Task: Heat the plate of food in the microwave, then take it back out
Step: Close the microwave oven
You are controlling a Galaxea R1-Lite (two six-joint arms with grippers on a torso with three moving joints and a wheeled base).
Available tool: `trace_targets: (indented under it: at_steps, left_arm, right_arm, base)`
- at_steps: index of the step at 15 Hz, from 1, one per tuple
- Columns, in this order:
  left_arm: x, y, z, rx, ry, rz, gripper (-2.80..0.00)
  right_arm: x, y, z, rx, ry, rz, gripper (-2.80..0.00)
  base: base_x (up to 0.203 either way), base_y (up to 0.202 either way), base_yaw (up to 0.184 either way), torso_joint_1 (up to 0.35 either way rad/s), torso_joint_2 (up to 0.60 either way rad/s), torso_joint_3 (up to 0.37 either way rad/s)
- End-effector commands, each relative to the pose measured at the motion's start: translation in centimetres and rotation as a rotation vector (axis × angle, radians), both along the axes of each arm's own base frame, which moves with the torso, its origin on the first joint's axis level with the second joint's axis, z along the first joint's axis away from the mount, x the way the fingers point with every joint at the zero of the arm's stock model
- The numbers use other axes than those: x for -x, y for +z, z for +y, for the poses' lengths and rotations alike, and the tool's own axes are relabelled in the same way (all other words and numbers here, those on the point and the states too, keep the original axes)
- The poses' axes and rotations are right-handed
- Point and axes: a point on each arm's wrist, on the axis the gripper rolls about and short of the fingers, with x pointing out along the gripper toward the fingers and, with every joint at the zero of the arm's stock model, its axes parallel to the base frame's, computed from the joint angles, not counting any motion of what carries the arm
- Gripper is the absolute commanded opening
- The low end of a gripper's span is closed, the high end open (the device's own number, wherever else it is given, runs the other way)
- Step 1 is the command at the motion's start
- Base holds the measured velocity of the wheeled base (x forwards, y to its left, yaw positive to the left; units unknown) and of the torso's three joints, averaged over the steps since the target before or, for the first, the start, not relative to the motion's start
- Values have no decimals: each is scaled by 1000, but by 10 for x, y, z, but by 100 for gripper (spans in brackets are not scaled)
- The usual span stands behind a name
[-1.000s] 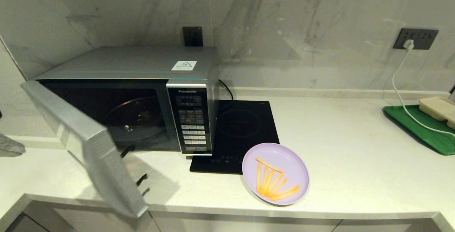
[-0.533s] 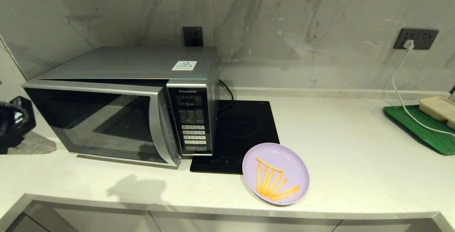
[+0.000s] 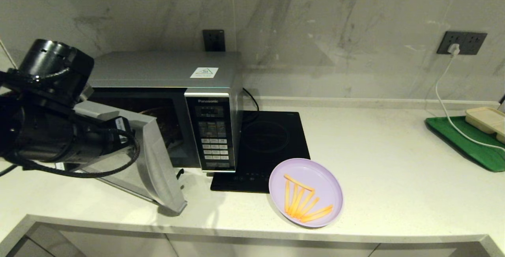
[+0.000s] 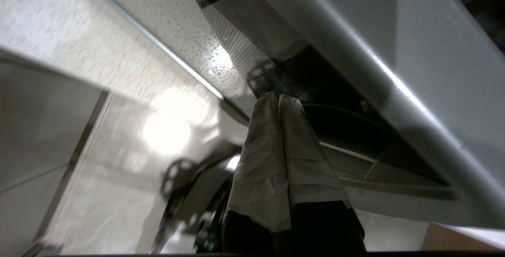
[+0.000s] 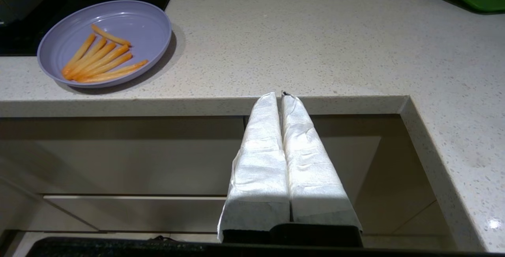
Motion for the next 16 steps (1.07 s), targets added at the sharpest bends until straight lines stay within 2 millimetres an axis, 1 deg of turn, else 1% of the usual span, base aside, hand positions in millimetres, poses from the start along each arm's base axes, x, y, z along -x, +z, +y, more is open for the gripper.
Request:
trace_targets:
  at_steps: [1,4,9,12,16]
  left_arm:
    - [-13,-10,-11,-1,-6,-9,-280]
    - [-13,-6,-21,17,-38,-55,-280]
    - [-13,5,-50,59,-126,-194,-280]
    - [-26,0,-59,60,-119,-242,-280]
    - [-40,-7,-61,-4,-92,-276,-280]
  right_arm:
    - [0,0,0,0,0,1,-280]
    - [0,0,0,0,-1,1,-280]
    - [0,0,0,0,0,1,-280]
    - [0,0,0,0,0,1,-280]
    - [0,0,0,0,0,1,-280]
  base:
    - [0,0,0,0,0,0]
    - [0,0,0,0,0,0]
    - [0,0,0,0,0,0]
    - [0,0,0,0,0,0]
    - [0,0,0,0,0,0]
